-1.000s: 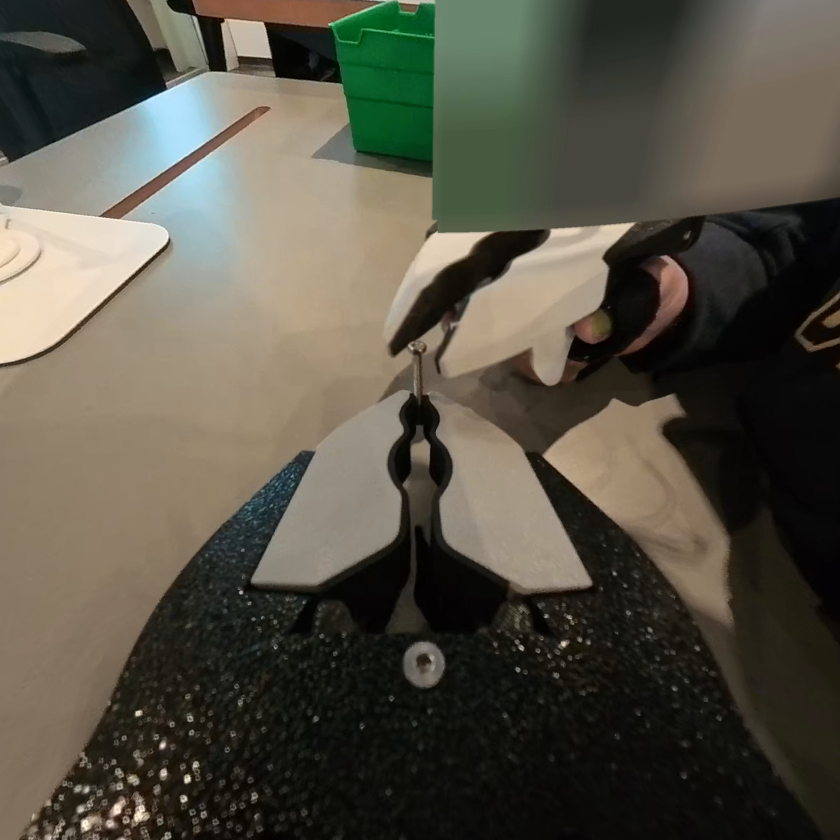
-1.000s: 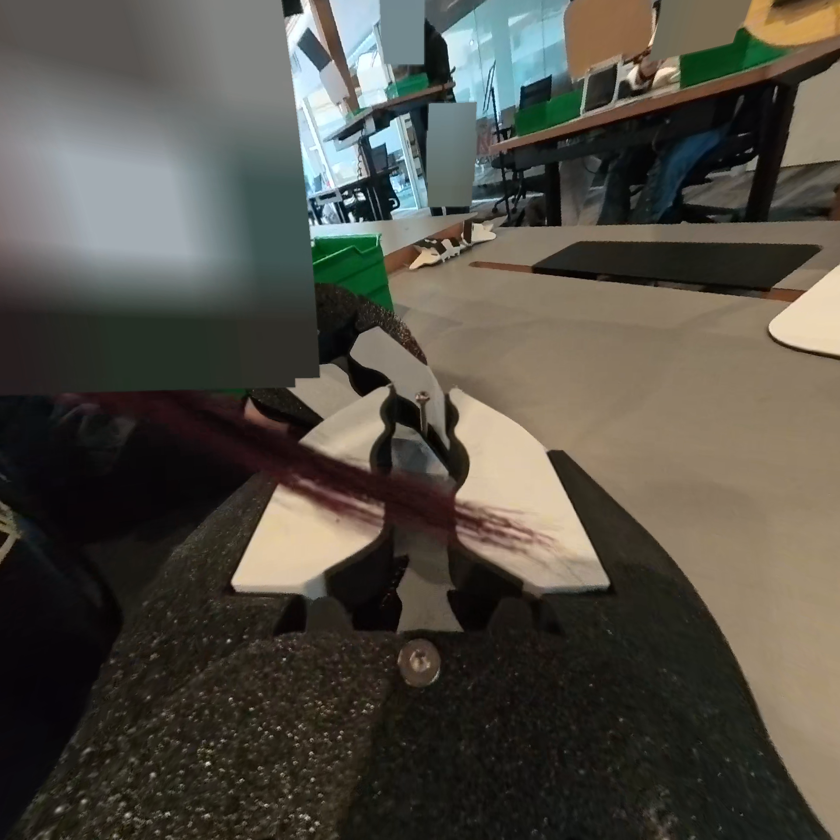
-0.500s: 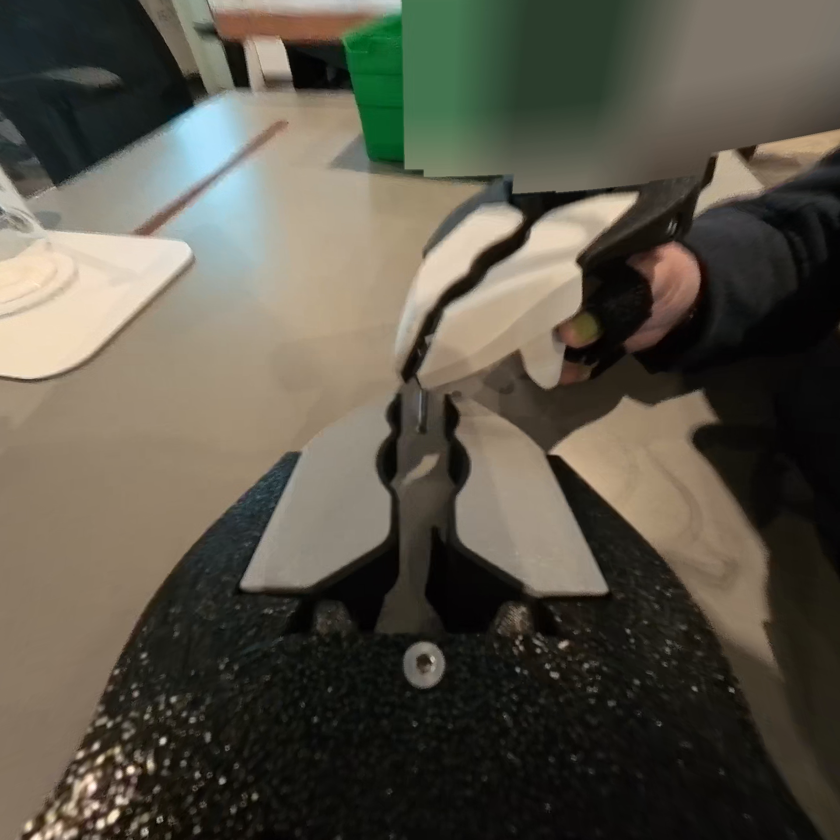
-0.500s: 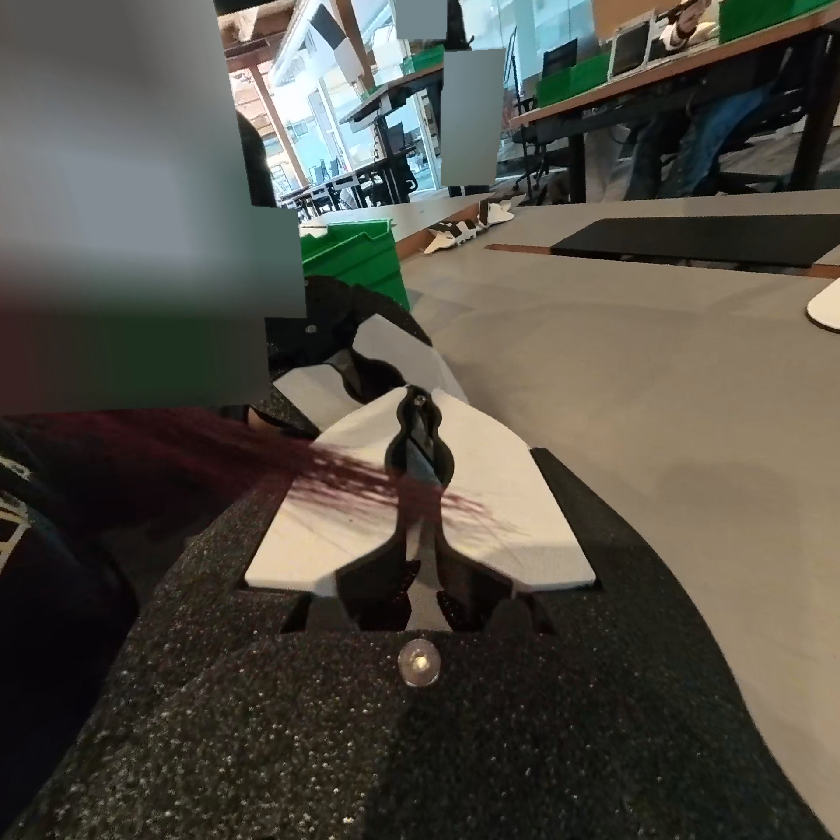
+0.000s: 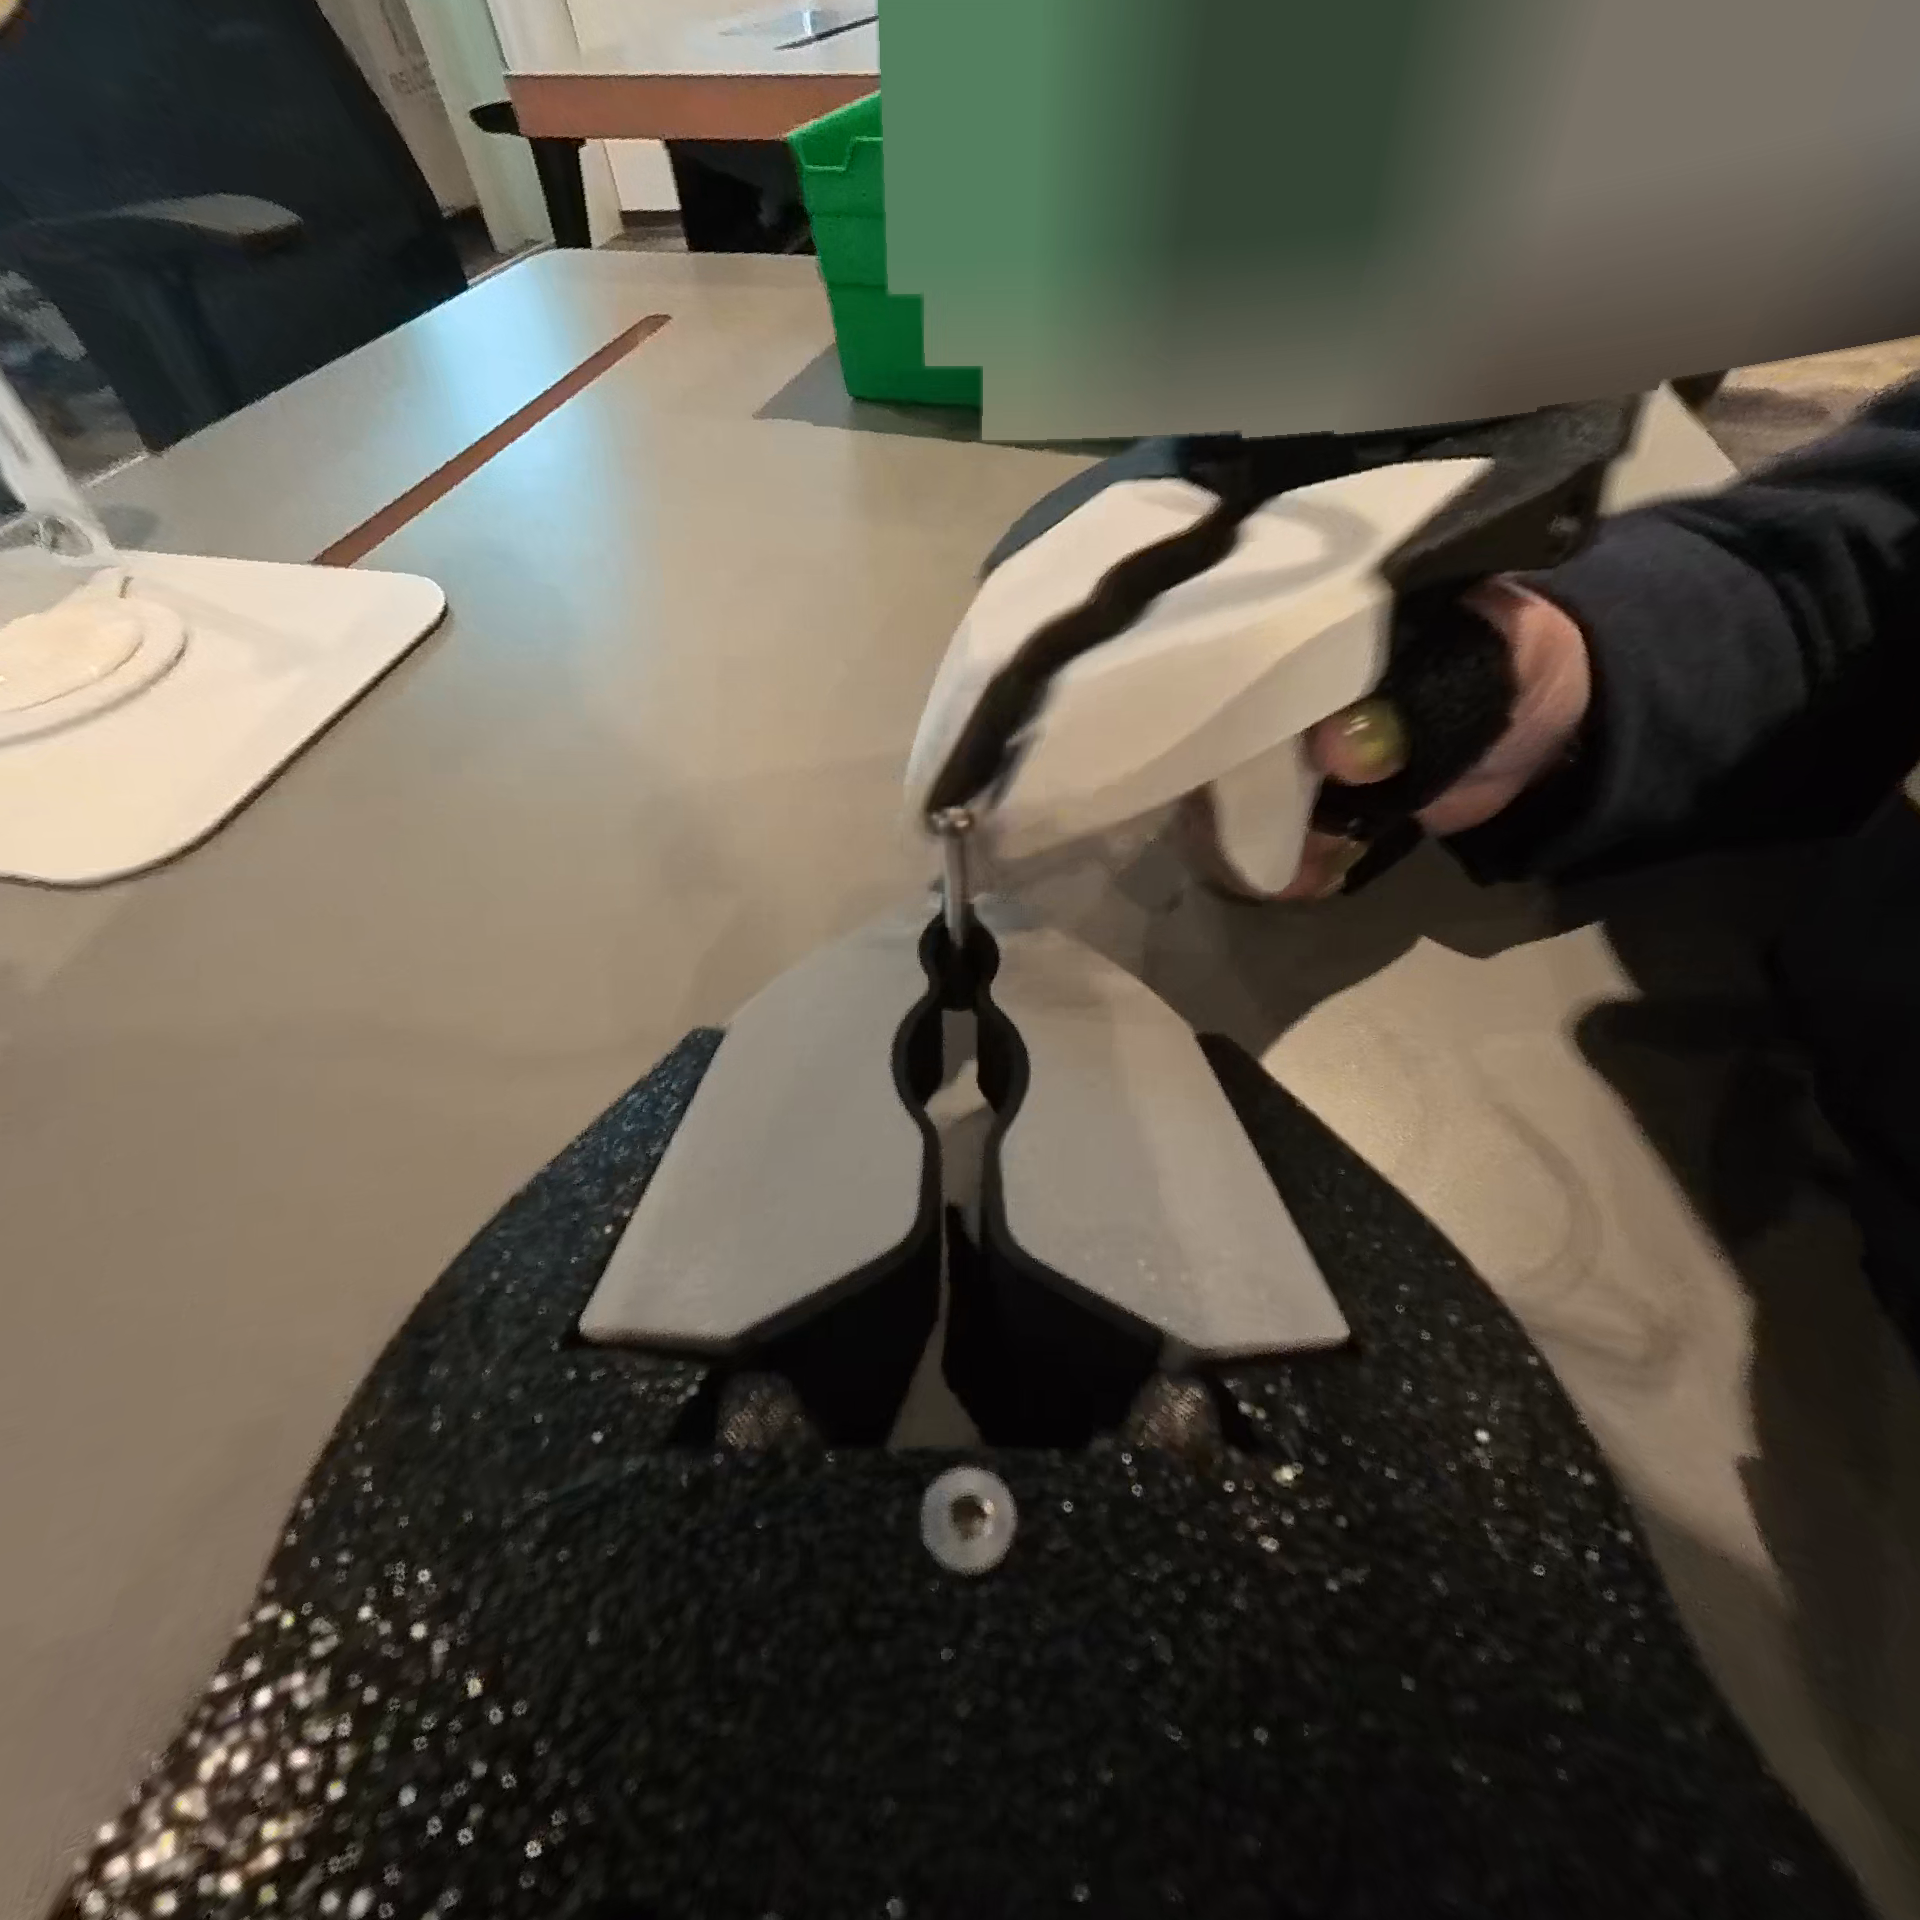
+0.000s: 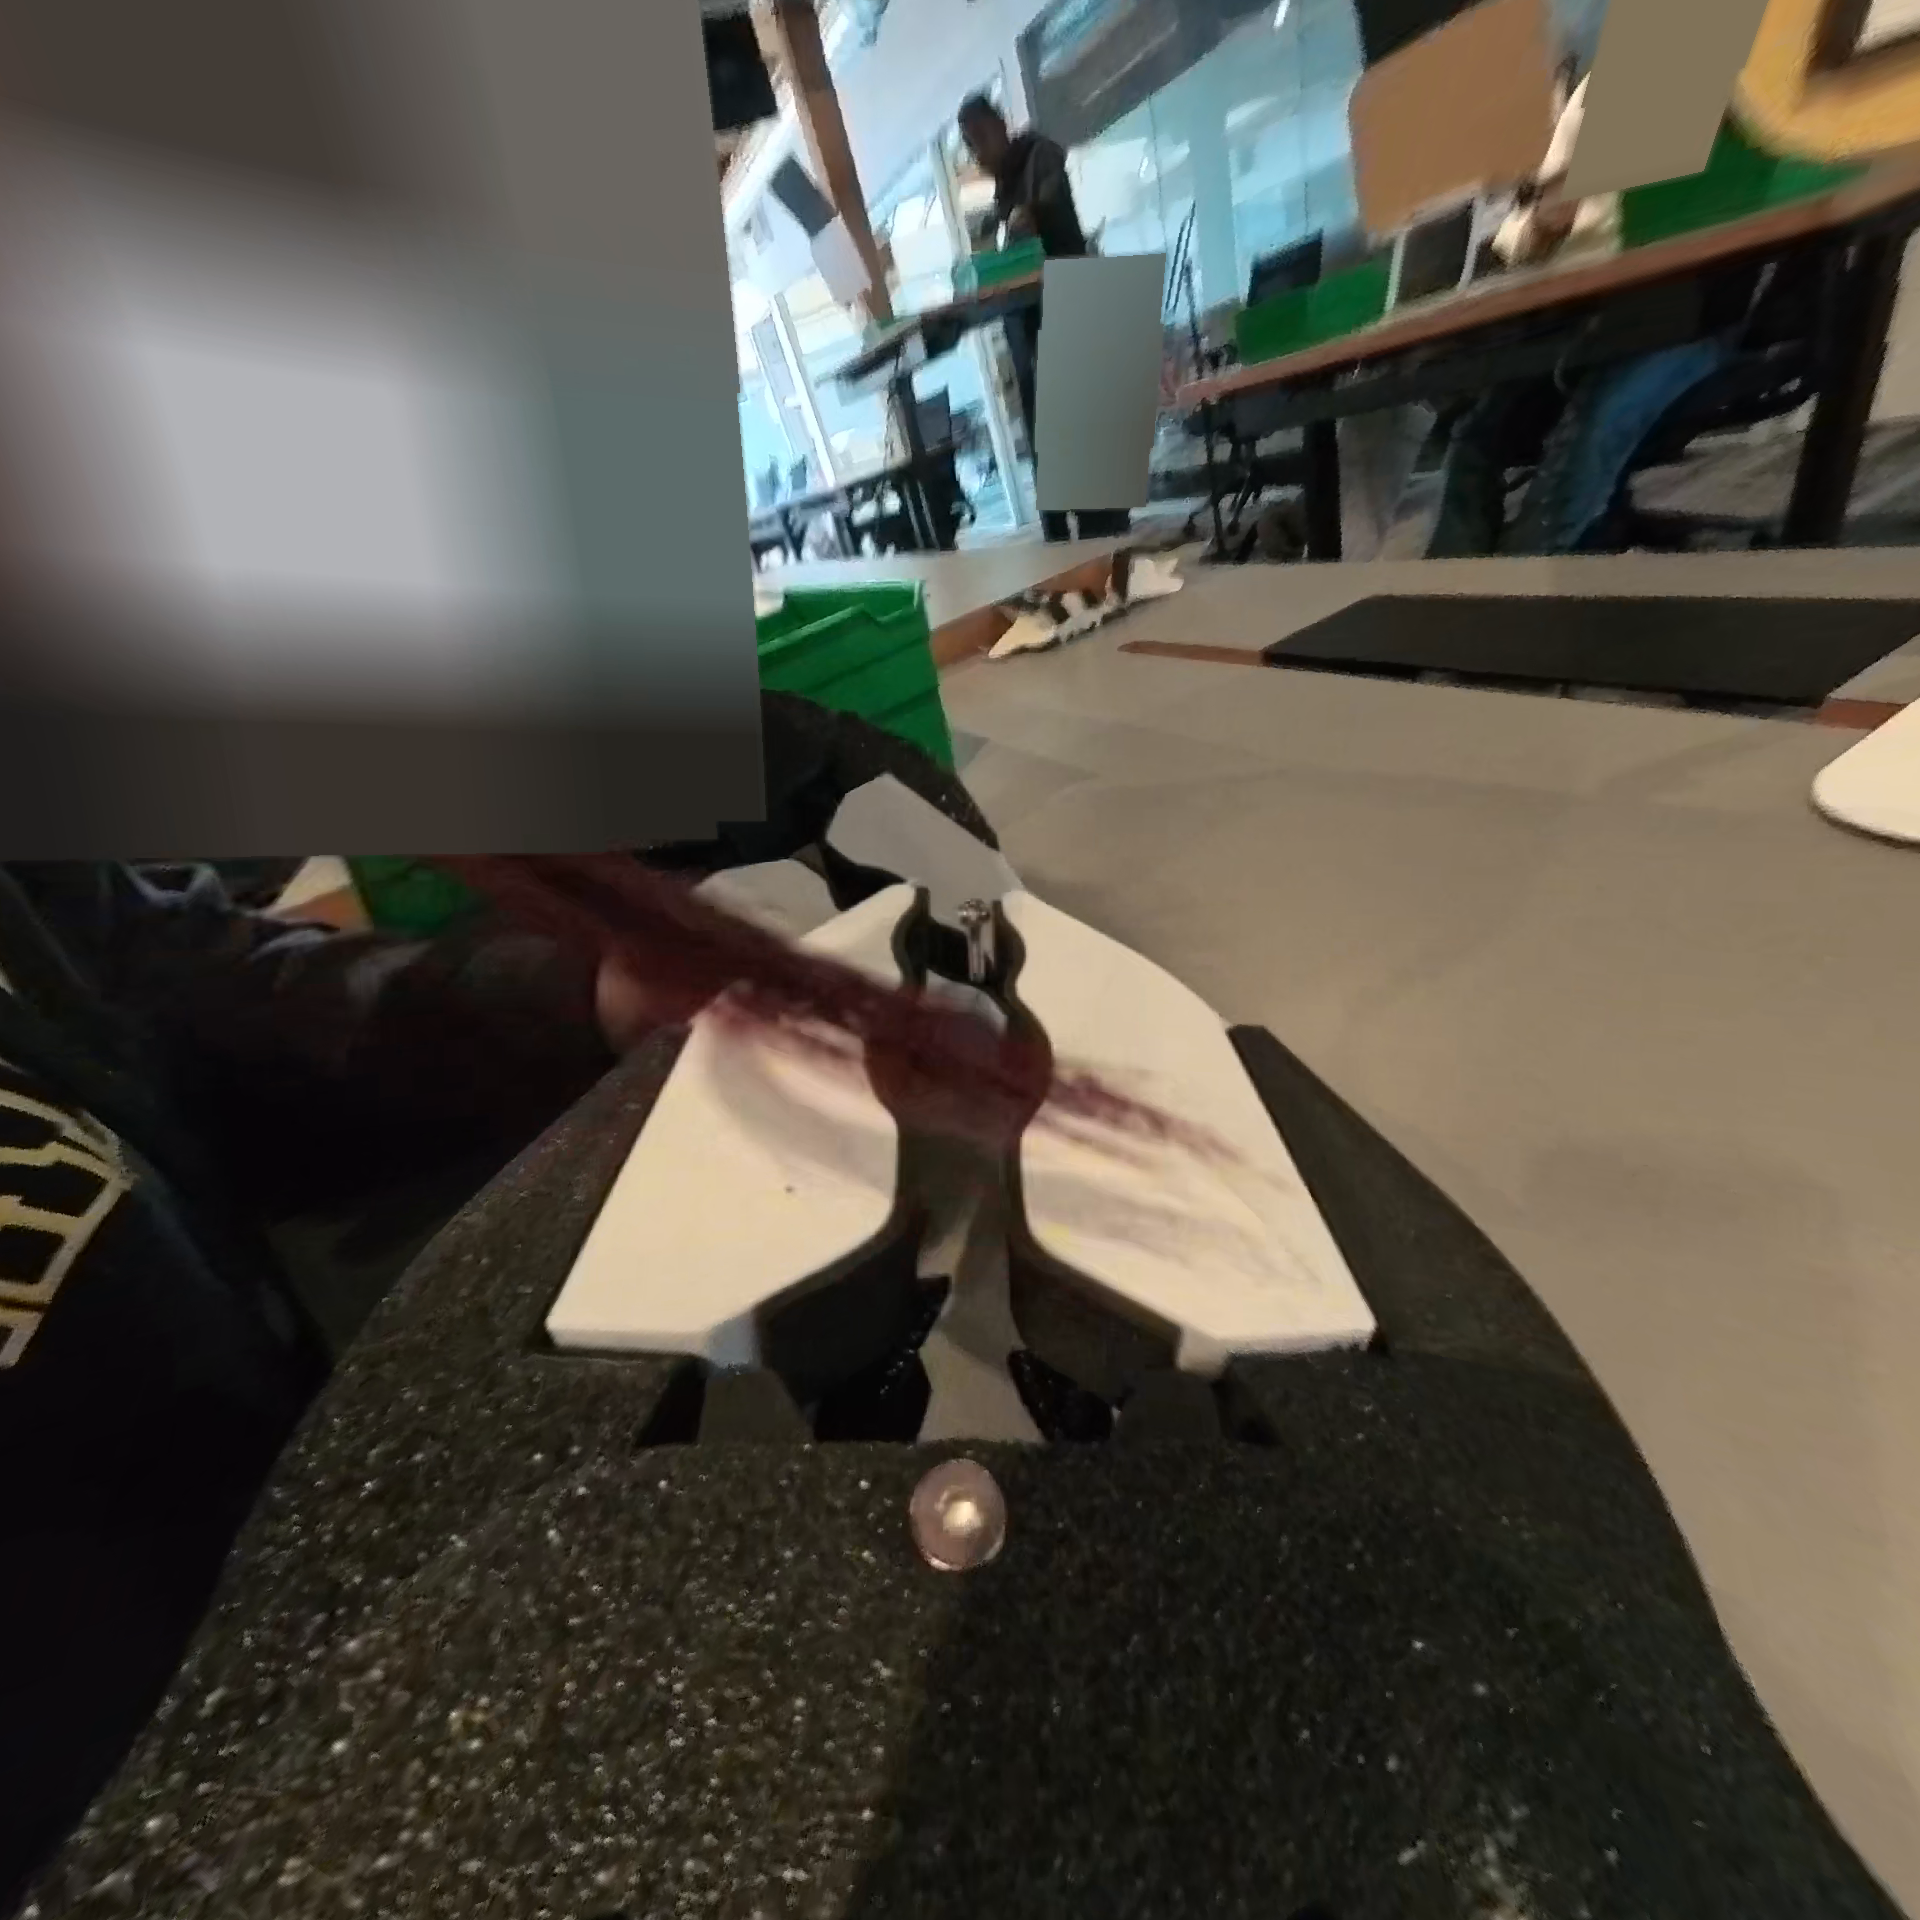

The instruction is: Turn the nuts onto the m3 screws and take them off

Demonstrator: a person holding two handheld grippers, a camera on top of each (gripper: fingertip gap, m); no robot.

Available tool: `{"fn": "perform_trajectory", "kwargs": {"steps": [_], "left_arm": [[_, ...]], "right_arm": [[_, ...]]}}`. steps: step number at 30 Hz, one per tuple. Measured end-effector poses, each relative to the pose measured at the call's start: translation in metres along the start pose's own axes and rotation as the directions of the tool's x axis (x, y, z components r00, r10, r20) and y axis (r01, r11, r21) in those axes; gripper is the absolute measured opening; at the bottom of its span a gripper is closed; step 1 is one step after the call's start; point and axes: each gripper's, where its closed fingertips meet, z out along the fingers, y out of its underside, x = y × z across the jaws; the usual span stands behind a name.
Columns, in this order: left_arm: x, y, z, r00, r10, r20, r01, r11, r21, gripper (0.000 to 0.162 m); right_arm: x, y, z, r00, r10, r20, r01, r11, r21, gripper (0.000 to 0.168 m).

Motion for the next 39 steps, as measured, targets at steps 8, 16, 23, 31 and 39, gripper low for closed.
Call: {"fn": "perform_trajectory", "kwargs": {"steps": [8,16,23,31,39], "left_arm": [[-0.005,-0.001,-0.002,0.994,-0.101,-0.041,0.101,0.995,0.017,0.000],[-0.003,0.002,0.001,0.993,-0.106,-0.058,0.106,0.994,-0.011,0.000],[-0.003,0.004,0.002,0.992,-0.110,-0.054,0.109,0.994,-0.026,0.000],[-0.001,0.005,0.004,0.994,-0.090,-0.058,0.087,0.995,-0.042,0.000],[0.000,0.006,0.004,0.992,-0.104,-0.076,0.101,0.994,-0.047,0.000]], "right_arm": [[0.005,-0.001,-0.003,0.999,-0.027,-0.045,0.027,1.000,0.001,0.019],[0.004,0.002,0.004,0.998,-0.053,-0.035,0.052,0.998,-0.020,0.012],[0.003,0.000,0.003,0.997,-0.064,-0.041,0.064,0.998,-0.004,0.008],[0.000,0.004,0.005,0.998,-0.056,-0.016,0.055,0.998,-0.038,0.006],[0.004,0.005,0.005,0.998,-0.047,-0.042,0.045,0.998,-0.049,0.016]]}}
